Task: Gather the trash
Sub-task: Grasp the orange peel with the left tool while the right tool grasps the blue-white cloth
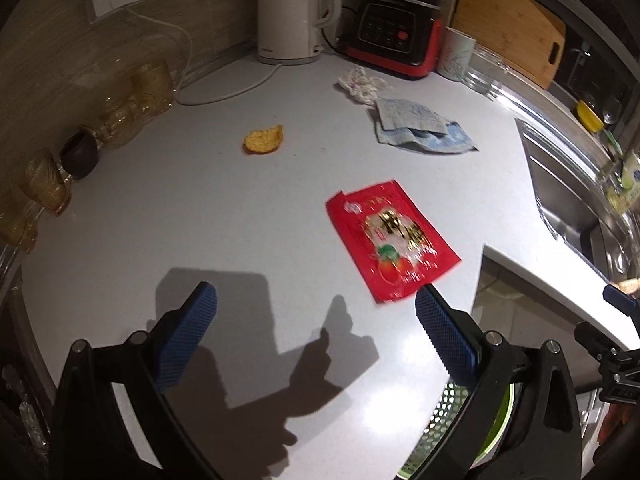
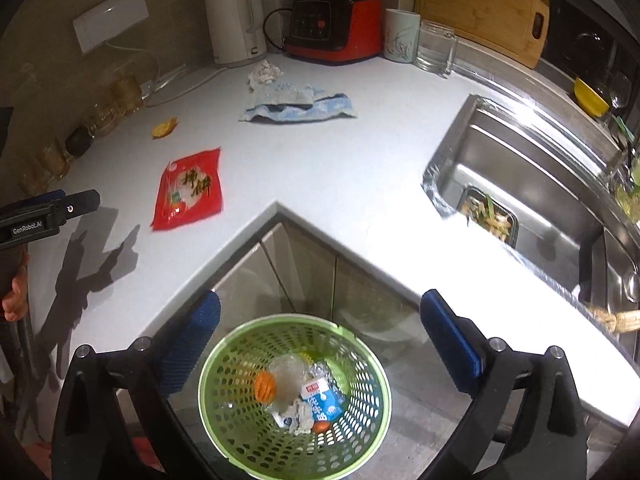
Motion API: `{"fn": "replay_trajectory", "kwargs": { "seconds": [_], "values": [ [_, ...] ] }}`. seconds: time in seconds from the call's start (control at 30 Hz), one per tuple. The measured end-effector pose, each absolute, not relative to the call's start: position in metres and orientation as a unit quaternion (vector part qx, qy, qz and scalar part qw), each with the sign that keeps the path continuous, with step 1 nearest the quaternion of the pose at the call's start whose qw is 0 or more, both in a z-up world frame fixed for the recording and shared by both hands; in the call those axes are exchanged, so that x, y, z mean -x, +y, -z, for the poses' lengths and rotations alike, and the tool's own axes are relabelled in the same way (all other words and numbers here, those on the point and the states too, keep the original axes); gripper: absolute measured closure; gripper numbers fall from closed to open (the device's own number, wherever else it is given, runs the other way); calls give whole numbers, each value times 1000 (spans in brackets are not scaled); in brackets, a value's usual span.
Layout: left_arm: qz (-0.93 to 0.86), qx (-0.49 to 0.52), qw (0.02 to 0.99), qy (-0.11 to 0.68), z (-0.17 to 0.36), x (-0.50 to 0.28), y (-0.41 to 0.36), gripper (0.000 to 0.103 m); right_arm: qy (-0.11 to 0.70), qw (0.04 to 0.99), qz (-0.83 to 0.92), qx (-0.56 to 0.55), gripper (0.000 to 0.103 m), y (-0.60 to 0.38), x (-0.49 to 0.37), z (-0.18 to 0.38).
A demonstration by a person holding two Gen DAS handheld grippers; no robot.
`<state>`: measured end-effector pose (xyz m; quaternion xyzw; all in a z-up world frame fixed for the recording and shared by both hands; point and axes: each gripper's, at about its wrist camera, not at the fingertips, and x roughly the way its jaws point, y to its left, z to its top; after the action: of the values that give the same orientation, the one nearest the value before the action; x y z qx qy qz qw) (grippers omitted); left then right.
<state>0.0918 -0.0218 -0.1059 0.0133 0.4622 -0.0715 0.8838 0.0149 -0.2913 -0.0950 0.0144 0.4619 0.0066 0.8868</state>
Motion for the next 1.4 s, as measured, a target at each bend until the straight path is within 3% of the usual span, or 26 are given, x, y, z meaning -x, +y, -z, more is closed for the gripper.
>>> {"fn": "replay_trajectory", "kwargs": {
  "seconds": [0.23, 0.7, 1.3, 1.4],
  "values": [
    [17, 42, 894, 446, 109, -160, -11, 8, 440, 897, -48, -3, 2, -287, -110, 83],
    [-56, 54, 883, 463, 152, -269, -19, 8, 458, 886, -64, 32, 2, -271, -271, 133],
    [-85, 55, 869, 485, 182, -307, -23, 8, 474, 877, -69, 30, 2, -263, -315, 168],
    [-85, 52, 873, 478, 181, -308, -23, 17, 472, 878, -74, 32, 2, -262, -318, 169]
  ]
}}
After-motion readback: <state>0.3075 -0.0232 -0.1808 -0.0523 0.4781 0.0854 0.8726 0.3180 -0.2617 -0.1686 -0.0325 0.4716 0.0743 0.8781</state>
